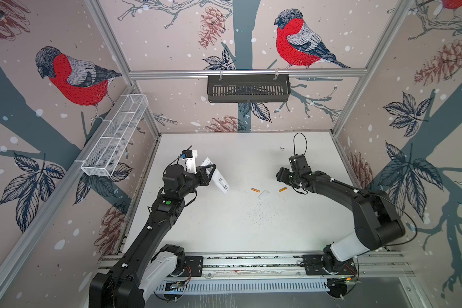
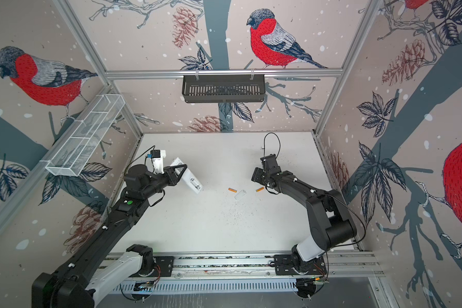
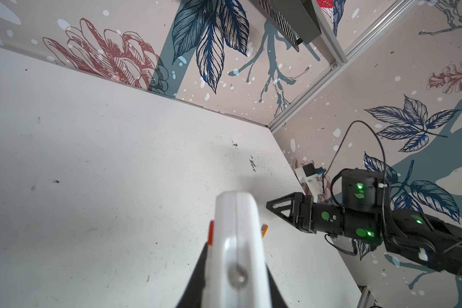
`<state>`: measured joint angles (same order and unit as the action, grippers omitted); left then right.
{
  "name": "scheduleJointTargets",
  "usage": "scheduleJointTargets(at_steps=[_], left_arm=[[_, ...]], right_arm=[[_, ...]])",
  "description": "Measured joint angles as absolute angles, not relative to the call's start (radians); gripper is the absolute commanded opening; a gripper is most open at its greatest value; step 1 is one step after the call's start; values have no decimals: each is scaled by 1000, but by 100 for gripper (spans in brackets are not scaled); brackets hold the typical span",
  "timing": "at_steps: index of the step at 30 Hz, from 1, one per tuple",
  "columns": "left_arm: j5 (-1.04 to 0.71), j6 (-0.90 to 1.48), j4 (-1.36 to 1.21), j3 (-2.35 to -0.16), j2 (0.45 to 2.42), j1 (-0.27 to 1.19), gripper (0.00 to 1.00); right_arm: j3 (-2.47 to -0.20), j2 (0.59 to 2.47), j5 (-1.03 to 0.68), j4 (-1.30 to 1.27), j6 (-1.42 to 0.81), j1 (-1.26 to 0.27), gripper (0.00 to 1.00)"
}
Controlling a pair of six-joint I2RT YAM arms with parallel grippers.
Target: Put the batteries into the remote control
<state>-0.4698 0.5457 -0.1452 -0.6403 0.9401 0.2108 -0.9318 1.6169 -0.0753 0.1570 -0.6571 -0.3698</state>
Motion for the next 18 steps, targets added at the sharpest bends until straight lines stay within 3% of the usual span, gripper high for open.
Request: scheduleJointTargets(at_steps=[9,18], left_arm=[[-467,541,-137,-653,936,211,9],[-444,523,-120,-653,931,211,10]], right_arm=[[-1128,1885,-210,171,-488,-347,72],[-1102,1892,-253,117,-415,-347,71]])
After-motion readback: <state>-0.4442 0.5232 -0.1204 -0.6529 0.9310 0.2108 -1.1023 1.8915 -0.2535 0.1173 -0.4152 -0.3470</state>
